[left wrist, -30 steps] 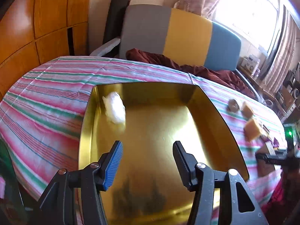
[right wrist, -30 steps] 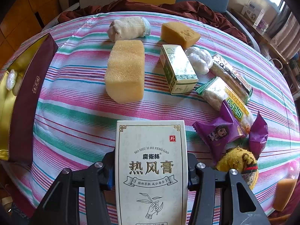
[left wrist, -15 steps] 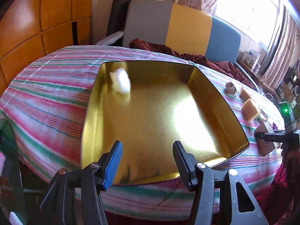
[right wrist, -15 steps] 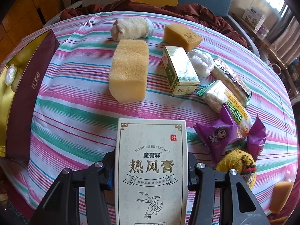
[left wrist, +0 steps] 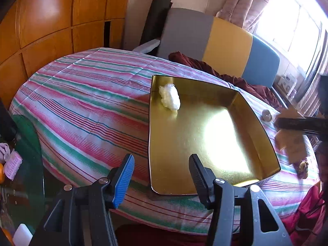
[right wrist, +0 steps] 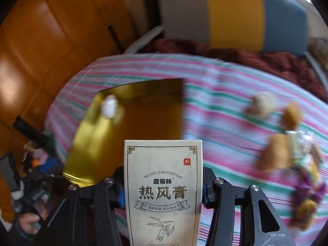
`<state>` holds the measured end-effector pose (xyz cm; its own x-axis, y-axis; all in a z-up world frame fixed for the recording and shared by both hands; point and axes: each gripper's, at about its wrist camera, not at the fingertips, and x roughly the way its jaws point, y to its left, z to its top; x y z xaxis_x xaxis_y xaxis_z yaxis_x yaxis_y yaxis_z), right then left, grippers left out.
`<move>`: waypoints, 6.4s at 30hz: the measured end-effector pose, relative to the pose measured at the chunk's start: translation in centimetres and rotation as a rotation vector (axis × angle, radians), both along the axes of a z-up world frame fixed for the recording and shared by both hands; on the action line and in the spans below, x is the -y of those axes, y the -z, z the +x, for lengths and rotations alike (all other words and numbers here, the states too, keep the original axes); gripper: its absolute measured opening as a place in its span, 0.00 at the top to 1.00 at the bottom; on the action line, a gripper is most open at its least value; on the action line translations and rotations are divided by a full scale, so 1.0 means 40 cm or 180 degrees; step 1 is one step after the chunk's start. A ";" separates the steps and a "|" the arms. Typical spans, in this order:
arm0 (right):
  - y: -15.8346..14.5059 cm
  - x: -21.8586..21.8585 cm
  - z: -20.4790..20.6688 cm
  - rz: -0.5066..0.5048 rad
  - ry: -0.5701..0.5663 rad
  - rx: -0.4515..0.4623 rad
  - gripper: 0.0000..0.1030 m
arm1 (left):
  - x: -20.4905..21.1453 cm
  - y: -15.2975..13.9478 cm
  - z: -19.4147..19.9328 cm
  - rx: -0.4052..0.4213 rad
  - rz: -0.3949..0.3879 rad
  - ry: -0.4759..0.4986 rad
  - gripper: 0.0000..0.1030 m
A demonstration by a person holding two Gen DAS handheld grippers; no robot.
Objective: Organize objects
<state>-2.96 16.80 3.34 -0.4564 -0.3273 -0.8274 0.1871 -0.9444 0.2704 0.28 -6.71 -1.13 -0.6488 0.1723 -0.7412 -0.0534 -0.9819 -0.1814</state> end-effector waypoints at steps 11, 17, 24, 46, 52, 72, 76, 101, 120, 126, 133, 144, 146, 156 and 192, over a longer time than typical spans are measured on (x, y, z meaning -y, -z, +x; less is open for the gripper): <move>0.228 0.364 -0.236 -0.0103 -0.0115 0.0779 0.49 | 0.042 0.040 -0.021 0.0157 0.0098 -0.0158 0.46; 0.260 0.416 -0.293 -0.0522 0.0099 0.0941 0.39 | 0.051 0.047 -0.023 0.0177 0.0127 -0.0204 0.46; 0.230 0.387 -0.251 -0.0735 0.0027 0.0742 0.21 | 0.043 0.043 -0.017 0.0123 0.0061 -0.0201 0.46; 0.023 0.008 0.053 0.0245 0.0252 -0.0534 0.02 | -0.124 -0.029 0.005 -0.0179 -0.0367 0.0243 0.45; -0.005 -0.200 0.082 0.0386 0.0772 -0.0619 0.00 | -0.181 -0.030 -0.009 -0.0099 -0.0305 0.0435 0.45; 0.068 -0.775 0.227 -0.0501 0.3055 -0.0463 0.00 | -0.544 -0.116 -0.095 -0.0244 -0.0225 0.1531 0.45; 0.065 -0.775 0.239 -0.0632 0.3034 -0.0502 0.00 | -0.613 -0.123 -0.137 -0.0207 -0.0253 0.1651 0.45; 0.082 -0.811 0.262 -0.1298 0.3017 -0.0556 0.00 | -1.081 0.014 -0.448 0.0137 -0.1034 0.2308 0.20; 0.073 -0.799 0.233 -0.1328 0.2717 -0.0603 0.00 | -1.084 0.144 -0.549 0.0515 -0.0736 0.2059 0.48; 0.086 -0.720 0.171 -0.0930 0.2235 -0.0380 0.00 | -0.978 0.075 -0.480 0.0530 -0.0375 0.1950 0.48; 0.112 -0.640 0.126 -0.0495 0.1849 -0.0194 0.13 | -0.883 -0.044 -0.342 0.0238 -0.0137 0.2061 0.48; 0.146 -0.505 0.044 0.0065 0.1275 -0.0132 0.23 | -0.688 -0.077 -0.161 -0.0057 -0.0031 0.1952 0.48; 0.157 -0.495 0.021 0.0099 0.1234 -0.0115 0.23 | -0.654 -0.068 -0.138 -0.0054 -0.0003 0.1888 0.48; 0.215 -0.457 -0.027 0.0637 0.1042 -0.0019 0.67 | -0.511 -0.020 -0.067 -0.0032 0.0108 0.1492 0.48; 0.216 -0.419 -0.019 0.0979 0.0902 -0.0045 0.67 | -0.231 0.001 -0.043 0.0072 -0.0191 0.0825 0.48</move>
